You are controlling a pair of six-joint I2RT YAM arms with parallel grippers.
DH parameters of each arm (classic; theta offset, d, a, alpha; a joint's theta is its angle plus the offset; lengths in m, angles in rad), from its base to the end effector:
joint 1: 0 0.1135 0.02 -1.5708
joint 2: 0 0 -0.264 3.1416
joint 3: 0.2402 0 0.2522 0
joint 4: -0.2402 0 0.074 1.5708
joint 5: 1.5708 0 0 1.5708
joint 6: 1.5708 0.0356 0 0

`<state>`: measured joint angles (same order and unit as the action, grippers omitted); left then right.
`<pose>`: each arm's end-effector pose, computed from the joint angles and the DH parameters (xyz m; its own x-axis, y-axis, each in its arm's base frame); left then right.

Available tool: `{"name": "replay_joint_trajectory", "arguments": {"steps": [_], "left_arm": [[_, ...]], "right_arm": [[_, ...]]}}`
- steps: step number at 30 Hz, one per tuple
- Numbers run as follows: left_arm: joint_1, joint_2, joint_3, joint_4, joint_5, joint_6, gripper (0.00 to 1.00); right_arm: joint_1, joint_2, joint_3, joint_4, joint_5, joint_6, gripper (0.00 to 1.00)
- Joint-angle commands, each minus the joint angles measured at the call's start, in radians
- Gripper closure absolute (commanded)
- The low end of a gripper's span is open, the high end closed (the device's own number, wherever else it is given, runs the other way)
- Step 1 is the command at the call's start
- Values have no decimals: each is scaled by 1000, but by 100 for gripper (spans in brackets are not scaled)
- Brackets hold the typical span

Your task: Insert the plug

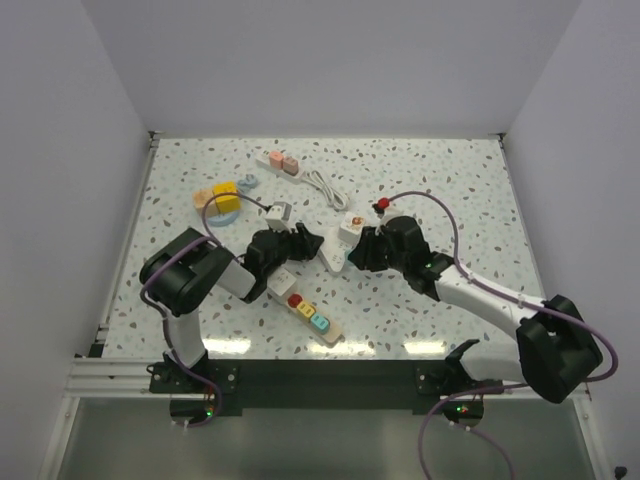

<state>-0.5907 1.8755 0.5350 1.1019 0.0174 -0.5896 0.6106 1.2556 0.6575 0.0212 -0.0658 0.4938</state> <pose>0.2654 -0.1788 0.1146 -0.4806 -0.3471 -0.8053 0.3654 0.7556 -0.5437 0.2167 0.1545 0.2164 -0.6861 0.0972 -0.7210 -0.3317 0.8403 0.4288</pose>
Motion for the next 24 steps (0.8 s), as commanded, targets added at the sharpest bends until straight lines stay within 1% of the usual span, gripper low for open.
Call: {"name": "replay_joint_trajectory", "arguments": {"steps": [1, 8, 10, 14, 17, 21, 24], "left_arm": [[-43, 13, -46, -157, 15, 59, 34], [-46, -19, -87, -122, 3, 86, 33], [-41, -30, -76, -122, 27, 103, 32], [-43, -50, -53, -139, 33, 134, 31], [-41, -78, -56, -145, 33, 145, 30], [-41, -99, -69, -151, -11, 157, 29], [-43, -108, -73, -158, -14, 163, 29]], "right_arm": [[17, 19, 30, 69, 24, 29, 100], [61, 83, 42, 140, 63, 109, 100], [83, 103, 50, 144, 87, 129, 100], [100, 120, 65, 164, 129, 184, 100], [107, 136, 86, 151, 164, 207, 100], [121, 157, 128, 105, 219, 223, 100], [129, 182, 148, 76, 230, 238, 100]]}}
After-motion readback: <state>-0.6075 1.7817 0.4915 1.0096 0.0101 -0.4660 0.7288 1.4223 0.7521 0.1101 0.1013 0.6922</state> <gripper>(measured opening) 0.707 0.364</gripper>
